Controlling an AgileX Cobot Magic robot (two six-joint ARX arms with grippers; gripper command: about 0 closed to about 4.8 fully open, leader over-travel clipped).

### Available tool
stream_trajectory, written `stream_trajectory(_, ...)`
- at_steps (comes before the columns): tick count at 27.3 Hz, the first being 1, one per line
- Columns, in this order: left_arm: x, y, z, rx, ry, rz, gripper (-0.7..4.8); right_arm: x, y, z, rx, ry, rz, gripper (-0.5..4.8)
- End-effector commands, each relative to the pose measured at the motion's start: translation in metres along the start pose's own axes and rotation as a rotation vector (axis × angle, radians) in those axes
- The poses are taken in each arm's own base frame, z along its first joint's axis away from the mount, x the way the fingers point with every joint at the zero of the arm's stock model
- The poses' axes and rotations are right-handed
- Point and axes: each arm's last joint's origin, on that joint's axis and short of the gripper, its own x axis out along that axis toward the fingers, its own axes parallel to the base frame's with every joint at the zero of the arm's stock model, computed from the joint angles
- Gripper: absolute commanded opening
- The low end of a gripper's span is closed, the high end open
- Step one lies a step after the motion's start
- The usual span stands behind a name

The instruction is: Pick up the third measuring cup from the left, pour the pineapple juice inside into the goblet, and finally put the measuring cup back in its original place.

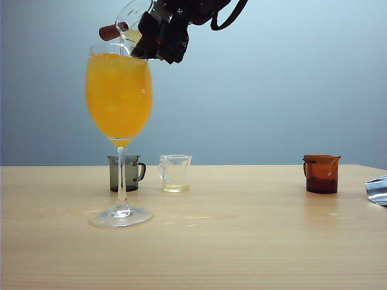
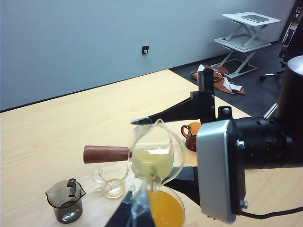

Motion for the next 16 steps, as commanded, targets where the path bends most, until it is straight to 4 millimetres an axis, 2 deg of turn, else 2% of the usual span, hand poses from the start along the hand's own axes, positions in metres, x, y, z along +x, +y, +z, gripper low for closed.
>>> stream_trajectory(1,-0.0013,-0.0007,0.0025,0.003,-0.013,-0.006,-0.05,-0.0017,-0.0062,0.0037,-0.023,-0.021,-0.04,0.93)
stream_trajectory(16,-0.0013,-0.0007,0.0025,0.003,-0.013,-0.006,-0.05,-0.0017,-0.0069,0.0033,-0.138,0.002,-0.056,0.93)
